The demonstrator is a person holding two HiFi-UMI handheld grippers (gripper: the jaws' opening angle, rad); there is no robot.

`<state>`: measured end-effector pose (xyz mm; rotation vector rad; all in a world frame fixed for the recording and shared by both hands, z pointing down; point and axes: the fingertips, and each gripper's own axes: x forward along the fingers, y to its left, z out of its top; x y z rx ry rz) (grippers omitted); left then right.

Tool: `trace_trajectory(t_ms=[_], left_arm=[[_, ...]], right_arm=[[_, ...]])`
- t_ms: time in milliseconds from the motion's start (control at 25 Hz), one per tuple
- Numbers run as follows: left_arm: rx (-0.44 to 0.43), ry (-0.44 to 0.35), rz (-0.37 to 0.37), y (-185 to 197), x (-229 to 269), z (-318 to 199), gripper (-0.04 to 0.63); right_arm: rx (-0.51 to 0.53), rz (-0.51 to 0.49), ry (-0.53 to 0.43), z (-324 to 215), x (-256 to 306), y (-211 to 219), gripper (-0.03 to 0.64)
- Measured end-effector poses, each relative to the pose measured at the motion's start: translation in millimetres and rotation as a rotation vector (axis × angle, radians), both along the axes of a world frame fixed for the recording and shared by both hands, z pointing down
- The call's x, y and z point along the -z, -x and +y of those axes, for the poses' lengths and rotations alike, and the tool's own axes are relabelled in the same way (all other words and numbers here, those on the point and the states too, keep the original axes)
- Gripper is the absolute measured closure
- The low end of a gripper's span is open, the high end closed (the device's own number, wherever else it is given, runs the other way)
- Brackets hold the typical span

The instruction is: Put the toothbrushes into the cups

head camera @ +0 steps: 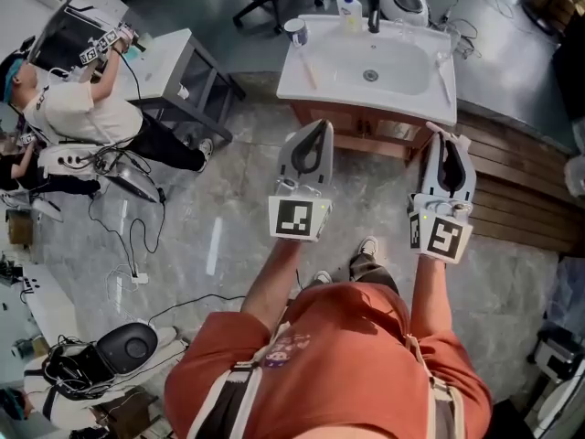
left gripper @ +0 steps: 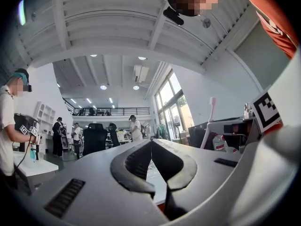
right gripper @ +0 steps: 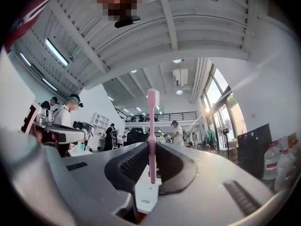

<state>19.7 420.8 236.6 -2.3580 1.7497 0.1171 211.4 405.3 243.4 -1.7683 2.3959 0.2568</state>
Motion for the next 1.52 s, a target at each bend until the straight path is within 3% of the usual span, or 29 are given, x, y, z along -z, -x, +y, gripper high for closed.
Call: trace_trajectory(t_ms=[480,800,1160,1520], left_arm=[[-0.013,-0.017,-0.032,-80.0,11.4,-81.9,0.575],[-0.006,-0.021,-0.042,-93.8,11.4,-107.6,0.575],[-0.004,-0.028,-0.011,-63.8,0.7,-148.9,0.575],[-0.016,-0.054,0.011,-2.2,9.8,-234.4,0.575]], right_arm=[[-0.024,-0.05,0.007,-80.2,-3.7,-86.1,0.56],[-0.014,-0.054,0.008,-109.3,-3.4,-98.1,0.56],[-0.006,-0.023,0.004,-150.8,-12.1,-64.8,0.561],[-0.019,0.026,-0.002,-230.0,1.0,-0.9,0.56]])
